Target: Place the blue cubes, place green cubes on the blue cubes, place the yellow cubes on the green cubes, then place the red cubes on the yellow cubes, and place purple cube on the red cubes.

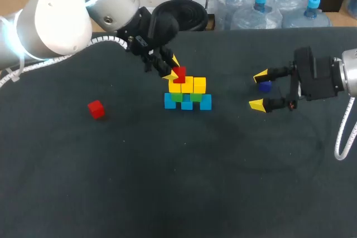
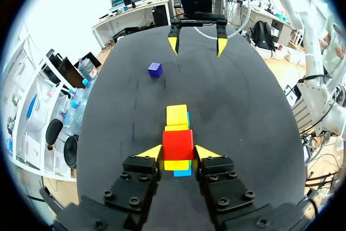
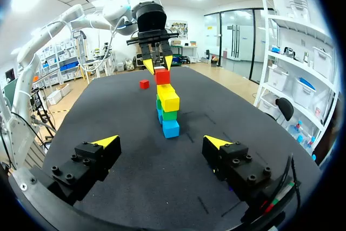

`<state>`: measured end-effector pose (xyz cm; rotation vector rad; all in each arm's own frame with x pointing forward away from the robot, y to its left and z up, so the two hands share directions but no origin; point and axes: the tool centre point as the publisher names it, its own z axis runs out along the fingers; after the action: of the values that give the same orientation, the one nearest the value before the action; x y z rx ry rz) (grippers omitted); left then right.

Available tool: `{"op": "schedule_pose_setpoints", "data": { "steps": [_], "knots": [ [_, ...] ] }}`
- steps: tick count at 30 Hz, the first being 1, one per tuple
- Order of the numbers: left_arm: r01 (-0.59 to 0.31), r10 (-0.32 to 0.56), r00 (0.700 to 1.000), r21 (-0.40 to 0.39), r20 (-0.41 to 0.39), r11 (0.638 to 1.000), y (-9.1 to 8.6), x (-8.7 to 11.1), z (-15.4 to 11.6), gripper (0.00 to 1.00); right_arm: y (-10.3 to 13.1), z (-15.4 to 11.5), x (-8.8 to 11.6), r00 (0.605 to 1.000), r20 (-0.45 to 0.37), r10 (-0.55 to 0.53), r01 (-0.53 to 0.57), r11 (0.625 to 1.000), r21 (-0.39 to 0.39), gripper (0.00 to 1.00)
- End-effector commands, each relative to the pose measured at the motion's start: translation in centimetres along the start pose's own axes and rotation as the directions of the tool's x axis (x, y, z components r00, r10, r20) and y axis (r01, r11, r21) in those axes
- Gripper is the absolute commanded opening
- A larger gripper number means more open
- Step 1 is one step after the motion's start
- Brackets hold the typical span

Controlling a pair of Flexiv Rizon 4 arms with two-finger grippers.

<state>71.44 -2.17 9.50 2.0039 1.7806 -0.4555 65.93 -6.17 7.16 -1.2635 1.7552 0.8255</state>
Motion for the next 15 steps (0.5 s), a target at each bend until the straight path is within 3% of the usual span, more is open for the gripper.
{"op": "schedule_pose_setpoints", "data": {
  "steps": [1, 4, 11, 15],
  "knots": [
    [0.001, -0.001, 1.0, 0.005, -0.004, 1.0, 0.3, -0.08, 0.07, 0.0, -0.03, 0.09, 0.04, 1.0, 0.002, -0.001, 0.001, 1.0, 0.0, 1.0],
    [0.002, -0.002, 1.0, 0.005, -0.004, 1.0, 0.34, -0.08, 0.08, 0.02, -0.03, 0.09, 0.04, 1.0, 0.002, -0.001, 0.001, 1.0, 0.0, 1.0],
    [0.001, -0.001, 1.0, 0.008, -0.006, 1.0, 0.38, -0.09, 0.12, 0.27, -0.03, 0.09, 0.04, 1.0, 0.002, -0.001, 0.001, 1.0, 0.0, 1.0],
    [0.002, -0.002, 1.0, 0.011, -0.007, 1.0, 0.39, -0.1, 0.16, 0.29, -0.03, 0.09, 0.04, 1.0, 0.002, -0.001, 0.001, 1.0, 0.0, 1.0]
  ]
}}
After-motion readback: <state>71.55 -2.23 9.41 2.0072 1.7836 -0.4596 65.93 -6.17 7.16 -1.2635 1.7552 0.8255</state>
